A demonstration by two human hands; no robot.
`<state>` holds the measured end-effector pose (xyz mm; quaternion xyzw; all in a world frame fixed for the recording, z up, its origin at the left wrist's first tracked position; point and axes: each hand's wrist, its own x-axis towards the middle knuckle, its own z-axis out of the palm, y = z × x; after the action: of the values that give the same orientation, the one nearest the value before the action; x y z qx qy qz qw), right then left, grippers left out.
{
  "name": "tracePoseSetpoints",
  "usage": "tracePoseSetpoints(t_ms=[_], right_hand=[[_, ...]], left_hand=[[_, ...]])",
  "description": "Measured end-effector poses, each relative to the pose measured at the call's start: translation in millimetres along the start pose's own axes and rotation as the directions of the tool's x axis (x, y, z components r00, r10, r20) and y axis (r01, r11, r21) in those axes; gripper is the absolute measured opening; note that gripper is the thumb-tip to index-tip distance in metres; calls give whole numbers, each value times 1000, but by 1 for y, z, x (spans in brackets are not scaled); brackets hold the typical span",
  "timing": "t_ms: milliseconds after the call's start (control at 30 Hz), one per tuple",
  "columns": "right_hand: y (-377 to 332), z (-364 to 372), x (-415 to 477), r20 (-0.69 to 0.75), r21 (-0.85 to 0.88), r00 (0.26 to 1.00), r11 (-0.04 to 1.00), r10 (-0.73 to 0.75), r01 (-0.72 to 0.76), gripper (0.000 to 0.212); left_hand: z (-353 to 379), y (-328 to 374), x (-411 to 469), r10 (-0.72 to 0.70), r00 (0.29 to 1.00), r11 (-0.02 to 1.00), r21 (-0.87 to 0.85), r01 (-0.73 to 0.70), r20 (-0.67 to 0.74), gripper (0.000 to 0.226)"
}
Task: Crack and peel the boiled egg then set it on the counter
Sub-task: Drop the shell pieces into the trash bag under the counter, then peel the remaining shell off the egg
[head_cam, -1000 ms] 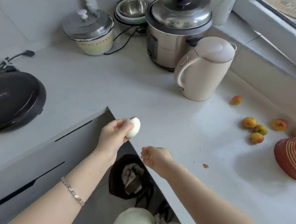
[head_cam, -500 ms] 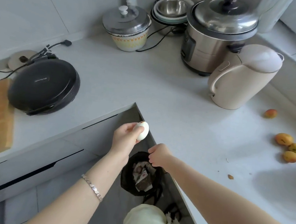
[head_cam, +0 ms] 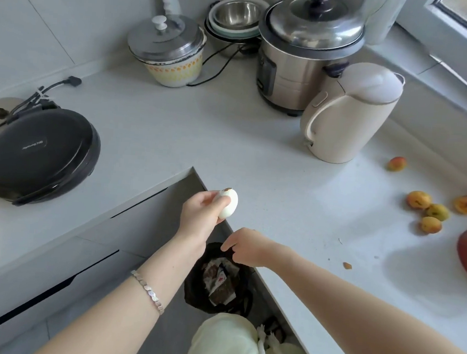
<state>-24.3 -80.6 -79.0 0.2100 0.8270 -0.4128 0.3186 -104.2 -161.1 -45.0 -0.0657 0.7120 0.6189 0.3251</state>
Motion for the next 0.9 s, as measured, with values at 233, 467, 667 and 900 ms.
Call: tracePoseSetpoints(t_ms=[233,467,667,900], right_hand=[[18,-19,-10,-84,157,996,988,17,-3,26],[53,-58,-47,-465,438,880,889,97,133,25],[65,-72,-110,-606,482,796,795,-3,369,26],[85,-55,-147,-739,363,672,815,-42,451,25]], left_hand=[[11,2,-2,8,999,998,67,-10,43,27],[31,11,-19,164,953,934,272,-234,254,26],[62,20,-48,265,840,857,283,-430,474,40],[85,16,-72,283,693,754,293,-588,663,51]])
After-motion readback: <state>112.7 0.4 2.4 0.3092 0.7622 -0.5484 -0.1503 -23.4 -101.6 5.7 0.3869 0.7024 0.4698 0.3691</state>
